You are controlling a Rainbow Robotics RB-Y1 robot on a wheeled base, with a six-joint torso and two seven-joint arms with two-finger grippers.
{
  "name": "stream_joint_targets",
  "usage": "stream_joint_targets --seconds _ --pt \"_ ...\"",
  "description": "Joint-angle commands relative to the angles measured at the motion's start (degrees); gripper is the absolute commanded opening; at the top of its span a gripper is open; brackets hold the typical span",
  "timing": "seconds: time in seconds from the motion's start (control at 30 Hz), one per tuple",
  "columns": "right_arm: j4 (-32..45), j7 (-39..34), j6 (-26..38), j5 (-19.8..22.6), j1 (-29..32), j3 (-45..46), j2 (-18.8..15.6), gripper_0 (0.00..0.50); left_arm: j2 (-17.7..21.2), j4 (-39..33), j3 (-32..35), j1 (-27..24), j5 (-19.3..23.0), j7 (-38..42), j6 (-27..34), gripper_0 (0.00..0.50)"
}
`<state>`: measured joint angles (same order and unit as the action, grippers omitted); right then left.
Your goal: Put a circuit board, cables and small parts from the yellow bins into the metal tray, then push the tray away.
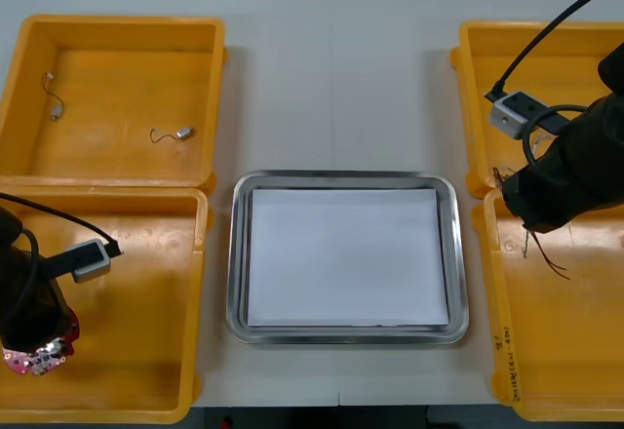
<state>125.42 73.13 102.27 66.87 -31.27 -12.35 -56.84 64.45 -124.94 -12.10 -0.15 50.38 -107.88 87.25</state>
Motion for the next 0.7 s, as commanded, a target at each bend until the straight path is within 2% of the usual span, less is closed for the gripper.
stream_joint_targets --seconds 0.03,0.3,0.5,0.7 --pt "1.1 -0.4 0.5 -0.2 -2.0 -0.5 -2.4 0.0 -1.3 -4.5 4.5 -3.9 1.9 -4.1 4.9 0.0" --pt "1.1 -0.4 0.6 -0.2 -1.9 -0.5 -2.4 0.0 -3.5 -9.1 6.5 -8.1 3.1 1.7 12.2 0.0" --pt "1.1 -0.4 0.6 -0.2 -1.9 -0.6 -2.4 0.0 -4.9 -10.1 6.0 -13.6 8.0 6.3 16.2 0.0" --pt "1.1 -0.4 0.6 -0.2 -2.0 -0.5 -2.4 0.0 -7.4 -10.1 0.3 -21.3 8.0 11.2 17.6 0.0"
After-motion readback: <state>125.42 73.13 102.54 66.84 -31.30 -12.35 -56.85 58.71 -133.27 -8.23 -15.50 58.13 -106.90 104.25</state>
